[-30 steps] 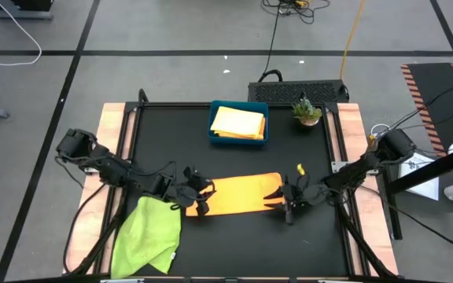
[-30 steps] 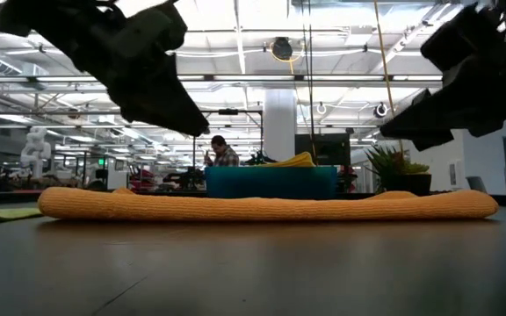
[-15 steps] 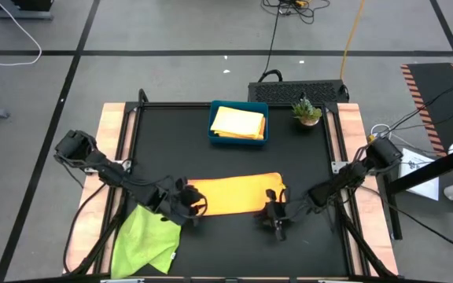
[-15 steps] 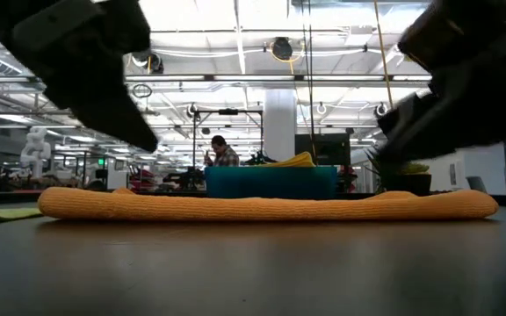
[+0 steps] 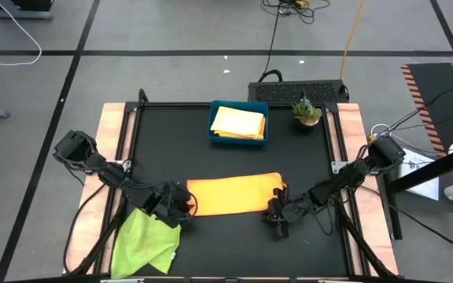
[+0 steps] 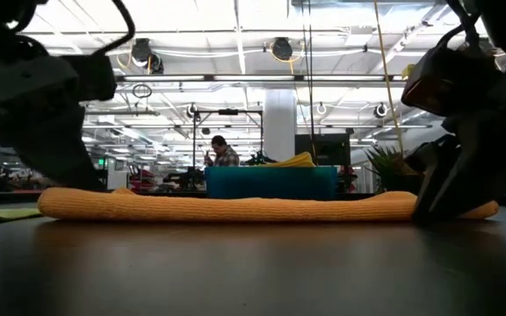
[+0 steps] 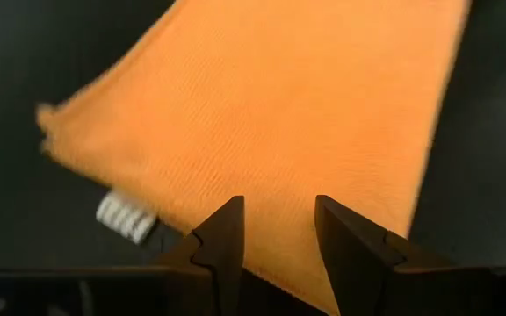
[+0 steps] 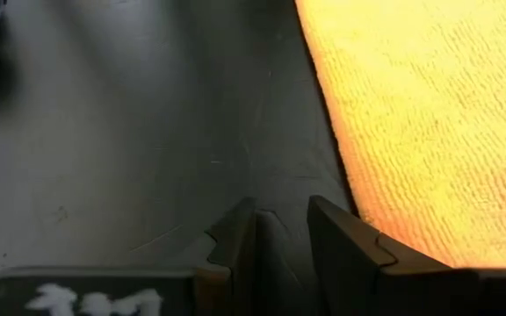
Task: Fold microfiber towels
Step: Fold the orange microfiber cloth
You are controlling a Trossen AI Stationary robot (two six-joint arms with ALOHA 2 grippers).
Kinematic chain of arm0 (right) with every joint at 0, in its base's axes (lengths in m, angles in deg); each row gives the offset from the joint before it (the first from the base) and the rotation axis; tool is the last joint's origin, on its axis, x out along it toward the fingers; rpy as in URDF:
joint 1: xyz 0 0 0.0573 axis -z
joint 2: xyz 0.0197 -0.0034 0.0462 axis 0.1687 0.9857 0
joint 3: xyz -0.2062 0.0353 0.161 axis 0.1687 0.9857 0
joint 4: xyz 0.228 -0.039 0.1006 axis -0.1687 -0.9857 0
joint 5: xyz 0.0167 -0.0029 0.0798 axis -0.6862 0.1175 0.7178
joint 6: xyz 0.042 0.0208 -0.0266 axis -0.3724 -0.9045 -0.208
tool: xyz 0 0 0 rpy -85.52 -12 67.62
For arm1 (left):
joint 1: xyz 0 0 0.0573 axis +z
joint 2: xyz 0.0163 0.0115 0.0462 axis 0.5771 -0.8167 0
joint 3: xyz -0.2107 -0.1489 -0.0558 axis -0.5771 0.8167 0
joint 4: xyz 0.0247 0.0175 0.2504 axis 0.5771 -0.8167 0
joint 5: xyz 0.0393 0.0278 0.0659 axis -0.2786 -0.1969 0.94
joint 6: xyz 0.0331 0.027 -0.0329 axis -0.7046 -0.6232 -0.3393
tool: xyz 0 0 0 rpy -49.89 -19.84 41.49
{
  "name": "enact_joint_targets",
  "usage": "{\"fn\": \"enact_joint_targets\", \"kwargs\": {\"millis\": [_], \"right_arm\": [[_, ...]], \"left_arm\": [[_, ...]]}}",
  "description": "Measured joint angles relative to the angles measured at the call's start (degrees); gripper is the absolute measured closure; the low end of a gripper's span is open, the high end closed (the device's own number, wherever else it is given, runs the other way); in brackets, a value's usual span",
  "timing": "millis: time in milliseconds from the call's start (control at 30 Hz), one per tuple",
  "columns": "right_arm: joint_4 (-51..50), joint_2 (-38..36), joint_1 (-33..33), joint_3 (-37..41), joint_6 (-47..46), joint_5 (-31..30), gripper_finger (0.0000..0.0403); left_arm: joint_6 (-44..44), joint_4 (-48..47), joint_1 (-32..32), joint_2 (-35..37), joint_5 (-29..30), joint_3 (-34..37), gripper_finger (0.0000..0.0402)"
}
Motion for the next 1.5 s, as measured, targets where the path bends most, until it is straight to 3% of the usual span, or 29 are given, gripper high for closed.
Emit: {"fn": "enact_joint_targets", "kwargs": {"millis": [233, 600, 833, 967, 1067, 1267, 1400, 1500], "right_arm": [[-7.0, -3.55, 1.04, 0.02, -2.52, 0.34, 0.0303], [-24.55, -11.59, 5.11, 0.22, -6.22, -4.5, 0.0303], [-29.98, -12.05, 11.34, 0.04, -4.01, -7.11, 0.0303], [-30.27, -12.91, 11.44, 0.04, -3.9, -3.84, 0.0305], [-30.96, -14.9, 9.51, 0.28, -4.54, -2.65, 0.0314], [-21.04, -19.32, 4.63, 0.28, -0.67, -2.61, 0.0338], [-2.87, -17.74, 2.05, 0.17, 9.31, -2.41, 0.0345], [9.22, -13.88, 1.15, -0.03, 16.86, 1.46, 0.0345]], "left_arm": [[4.12, 1.78, -0.35, -1.37, -5.78, 0.66, 0.0259], [0.03, 23.97, -0.66, -9.37, -13.35, 0.4, 0.0259], [-22.3, 38.97, -3.33, -12.56, -20.4, -5.09, 0.0259], [-30.54, 33.8, -5.51, -10.68, -18.68, -8.51, 0.0259], [-34.12, 27.52, -6.97, -7.61, -12.86, -10.48, 0.0259], [-34.57, 12.02, -7.95, -4.69, -2.49, -11.28, 0.0259], [-34.37, 7.09, -7.16, -4.82, -2.18, -11.31, 0.0259], [-34.33, 6.79, -6.31, -4.76, -2.22, -11.32, 0.0259]]}}
